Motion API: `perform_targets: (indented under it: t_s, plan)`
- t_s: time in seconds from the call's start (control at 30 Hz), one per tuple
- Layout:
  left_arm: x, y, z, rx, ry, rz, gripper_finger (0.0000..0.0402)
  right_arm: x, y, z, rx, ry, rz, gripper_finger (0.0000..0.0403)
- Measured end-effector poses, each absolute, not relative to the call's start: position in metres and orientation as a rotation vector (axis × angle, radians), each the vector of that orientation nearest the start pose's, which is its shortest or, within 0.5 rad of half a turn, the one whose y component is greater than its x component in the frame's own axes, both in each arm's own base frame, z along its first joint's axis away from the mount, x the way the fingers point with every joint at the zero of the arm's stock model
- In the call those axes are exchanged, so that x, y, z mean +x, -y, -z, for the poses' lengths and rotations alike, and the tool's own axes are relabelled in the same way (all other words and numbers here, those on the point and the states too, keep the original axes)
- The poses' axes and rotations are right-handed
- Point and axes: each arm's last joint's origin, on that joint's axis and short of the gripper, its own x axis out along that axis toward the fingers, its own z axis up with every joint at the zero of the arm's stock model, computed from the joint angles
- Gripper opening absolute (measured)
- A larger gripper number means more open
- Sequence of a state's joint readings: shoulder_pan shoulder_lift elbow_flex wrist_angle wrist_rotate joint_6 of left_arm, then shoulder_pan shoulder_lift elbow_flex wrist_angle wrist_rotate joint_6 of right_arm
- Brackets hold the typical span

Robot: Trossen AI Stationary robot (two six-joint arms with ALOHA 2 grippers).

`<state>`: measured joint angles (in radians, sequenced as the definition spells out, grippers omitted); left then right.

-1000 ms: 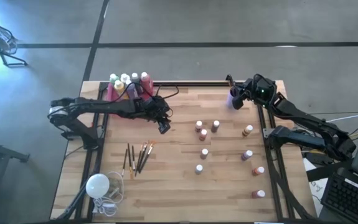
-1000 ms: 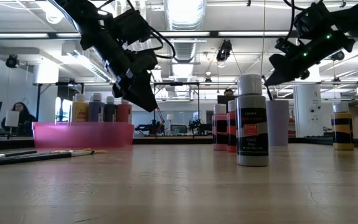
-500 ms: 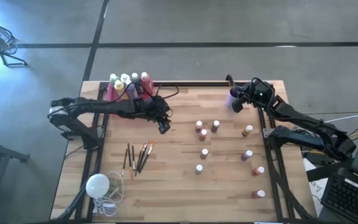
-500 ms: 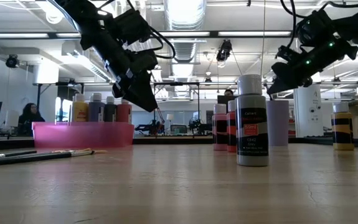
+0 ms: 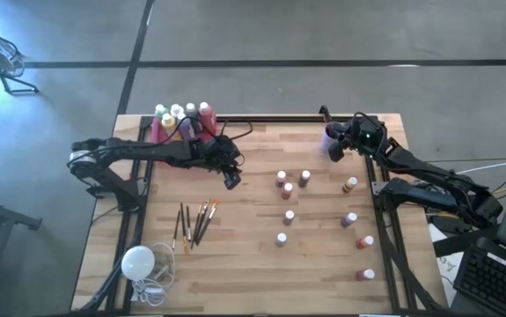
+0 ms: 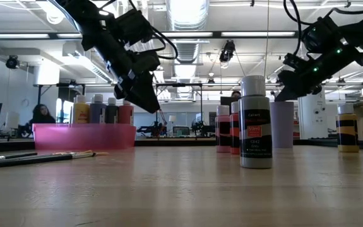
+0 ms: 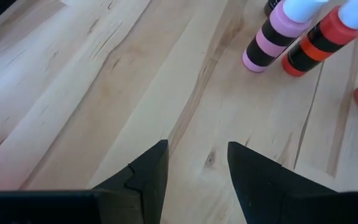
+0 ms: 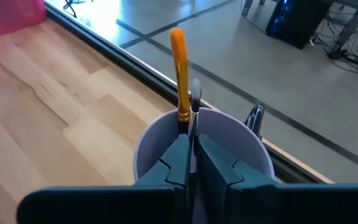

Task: Pick & Place Paint Supplies
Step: Put the silver paint brush into the purple cup, then put the gold paint brush into the purple cup

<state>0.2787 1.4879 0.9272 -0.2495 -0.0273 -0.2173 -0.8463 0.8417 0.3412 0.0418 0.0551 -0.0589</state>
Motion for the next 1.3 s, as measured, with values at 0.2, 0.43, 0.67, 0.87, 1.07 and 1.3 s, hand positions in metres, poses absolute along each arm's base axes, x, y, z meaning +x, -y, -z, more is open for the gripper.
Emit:
perform_targets:
  t_s: [0.2,0.43,0.67,0.87,1.07,1.3]
  plan:
    - [0.293,-0.085,-0.218,-0.305,-0.767,-0.376,0.0170,0.116,0.134,-0.200,0.124,-0.440,0.874,0.0051]
    - [0.293,-0.085,-0.218,-0.305,-0.763,-0.375,0.0170,0.116,0.134,-0.202,0.127,-0.440,0.874,0.0102]
    - [0.293,-0.085,-0.218,-0.269,-0.777,-0.361,0.0170,0.120,0.137,-0.224,0.078,-0.393,0.873,0.0145]
    - [0.288,-0.080,-0.217,-0.304,-0.861,-0.295,0.0170,0.125,0.139,-0.265,0.073,-0.346,0.854,0.0164]
    - [0.287,-0.067,-0.223,-0.335,-0.900,-0.214,0.0170,0.137,0.128,-0.289,0.038,-0.311,0.709,0.0156]
    - [0.287,-0.026,-0.242,-0.323,-0.994,-0.296,0.0170,0.155,0.105,-0.299,-0.003,-0.282,0.559,0.0113]
